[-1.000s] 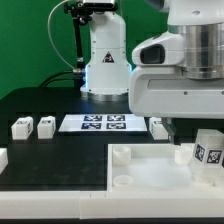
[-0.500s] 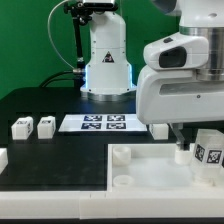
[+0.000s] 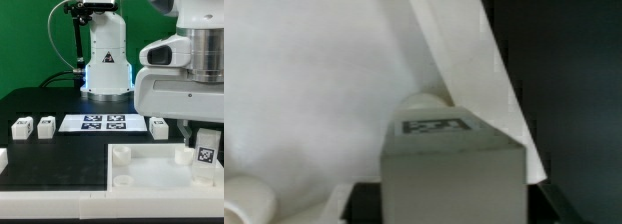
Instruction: Assemble one leg
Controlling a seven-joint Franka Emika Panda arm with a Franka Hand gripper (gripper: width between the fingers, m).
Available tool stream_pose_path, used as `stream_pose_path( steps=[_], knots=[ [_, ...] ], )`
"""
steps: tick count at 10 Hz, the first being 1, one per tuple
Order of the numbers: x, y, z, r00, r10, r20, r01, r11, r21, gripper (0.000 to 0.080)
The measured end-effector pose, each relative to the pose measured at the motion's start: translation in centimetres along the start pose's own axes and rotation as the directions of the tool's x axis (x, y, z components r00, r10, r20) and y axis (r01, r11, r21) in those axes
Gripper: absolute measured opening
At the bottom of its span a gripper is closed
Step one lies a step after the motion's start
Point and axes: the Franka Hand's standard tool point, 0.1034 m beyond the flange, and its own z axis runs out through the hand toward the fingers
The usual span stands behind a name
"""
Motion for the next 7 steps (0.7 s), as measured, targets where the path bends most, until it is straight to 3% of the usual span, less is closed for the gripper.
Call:
stream_pose_path(
  steps=[1,3,5,6,7],
  knots=[
    [0.04,0.06,0.04,0.991,0.137,0.007,-0.137,0.991,0.007,0.0301],
    [0.25,0.19,0.19,0.888,0.459,0.040,-0.460,0.887,0.032,0.0299],
    [0.50,0.74,0.28,0.712,0.698,0.078,-0.702,0.704,0.105,0.0300],
    [0.49,0.94,0.30,0.610,0.785,0.109,-0.792,0.599,0.120,0.0300],
    [0.45,0.93,0.30,0.547,0.828,0.125,-0.836,0.535,0.121,0.0300]
  ],
)
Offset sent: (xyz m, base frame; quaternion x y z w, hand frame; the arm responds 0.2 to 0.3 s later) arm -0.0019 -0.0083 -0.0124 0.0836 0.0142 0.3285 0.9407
